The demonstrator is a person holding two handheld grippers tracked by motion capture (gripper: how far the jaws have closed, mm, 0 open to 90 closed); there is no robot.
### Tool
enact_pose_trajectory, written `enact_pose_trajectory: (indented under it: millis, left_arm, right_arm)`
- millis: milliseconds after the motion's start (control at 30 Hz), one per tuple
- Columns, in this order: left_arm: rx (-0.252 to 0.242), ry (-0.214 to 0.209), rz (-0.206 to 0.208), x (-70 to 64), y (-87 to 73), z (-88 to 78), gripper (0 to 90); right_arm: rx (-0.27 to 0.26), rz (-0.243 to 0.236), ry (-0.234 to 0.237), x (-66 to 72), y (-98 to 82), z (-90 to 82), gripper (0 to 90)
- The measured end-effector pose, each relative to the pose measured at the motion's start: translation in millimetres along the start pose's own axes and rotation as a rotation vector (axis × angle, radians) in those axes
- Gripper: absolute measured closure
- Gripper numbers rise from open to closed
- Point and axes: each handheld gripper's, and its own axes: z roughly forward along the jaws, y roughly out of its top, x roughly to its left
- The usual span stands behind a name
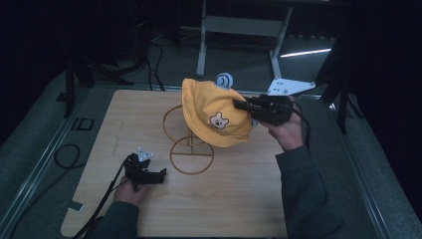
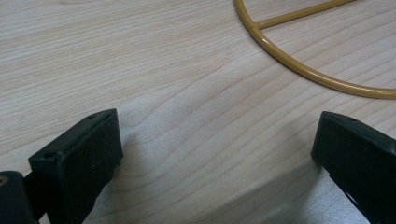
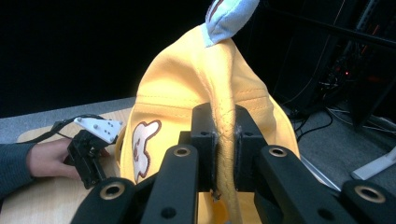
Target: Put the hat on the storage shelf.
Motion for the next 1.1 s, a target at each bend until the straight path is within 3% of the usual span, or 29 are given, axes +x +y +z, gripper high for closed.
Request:
enact_pose_trajectory:
  millis: [733,900,1100]
  left_arm:
    - [0.000,0.001,0.001,0.1,0.0,0.0,1.9]
    - [-0.002,0.001,-0.001,0.0,0.0,0.1,1.9]
    - [-0.003,0.001,-0.003,-0.1,0.0,0.2,1.9]
  right_arm:
    - [0.006,-0.003,-0.027,-3.3,20.5,28.3,81.7]
    - [0.043,-0.016,-0.012,-0.2,31.1,44.6,80.8]
    - [0.123,-0.029,0.003,4.2,41.1,72.5,79.9]
